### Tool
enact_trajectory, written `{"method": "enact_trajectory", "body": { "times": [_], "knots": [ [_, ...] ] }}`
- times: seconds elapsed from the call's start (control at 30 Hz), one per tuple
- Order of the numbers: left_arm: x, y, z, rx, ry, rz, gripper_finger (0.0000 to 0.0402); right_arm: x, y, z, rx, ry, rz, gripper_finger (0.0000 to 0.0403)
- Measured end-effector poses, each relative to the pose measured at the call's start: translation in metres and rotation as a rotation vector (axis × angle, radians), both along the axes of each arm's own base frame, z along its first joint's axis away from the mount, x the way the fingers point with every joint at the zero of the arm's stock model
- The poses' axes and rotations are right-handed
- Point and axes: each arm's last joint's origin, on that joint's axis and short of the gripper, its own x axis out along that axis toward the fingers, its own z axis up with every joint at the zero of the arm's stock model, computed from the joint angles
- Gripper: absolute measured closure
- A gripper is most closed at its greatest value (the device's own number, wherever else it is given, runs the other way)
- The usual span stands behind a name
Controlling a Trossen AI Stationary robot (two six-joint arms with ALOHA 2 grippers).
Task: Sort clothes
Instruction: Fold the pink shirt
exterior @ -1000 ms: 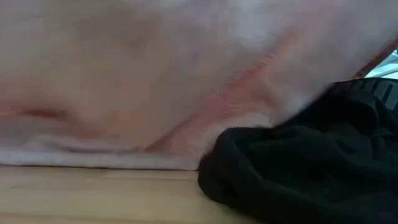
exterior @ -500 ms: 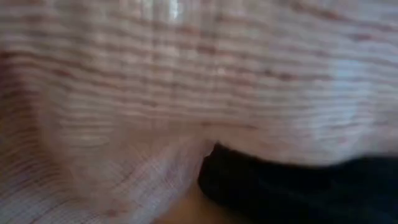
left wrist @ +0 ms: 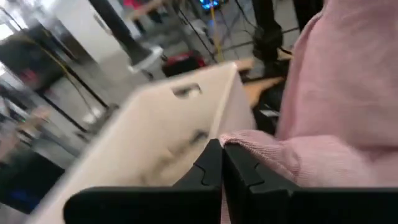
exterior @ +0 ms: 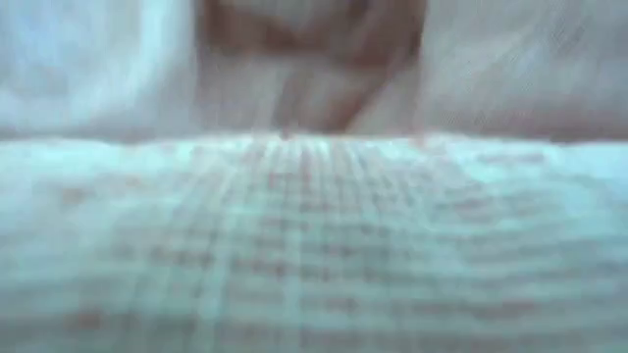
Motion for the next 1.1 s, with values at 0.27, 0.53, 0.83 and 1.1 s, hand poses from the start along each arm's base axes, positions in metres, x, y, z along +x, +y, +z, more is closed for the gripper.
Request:
{"method": "enact_trajectory", "body": {
  "times": [0.27, 0.53, 0.83, 1.1],
  "knots": [
    [-0.029, -0.009, -0.063, -0.273, 0.080, -0.038, 0.0402, -0.008, -0.026, -0.048, 0.161, 0.372, -0.134, 0.0403],
    [-0.043, -0.017, -0.115, -0.542, 0.303, -0.023, 0.0402, 0.006, -0.036, -0.104, 0.290, 0.474, -0.137, 0.0403],
    [-0.044, -0.023, -0.151, -0.632, 0.491, -0.012, 0.0401, 0.015, -0.044, -0.138, 0.515, 0.603, -0.094, 0.0392],
    [-0.041, -0.026, -0.151, -0.621, 0.485, -0.046, 0.0360, 0.006, -0.033, -0.137, 0.647, 0.684, -0.088, 0.0296]
  ]
}}
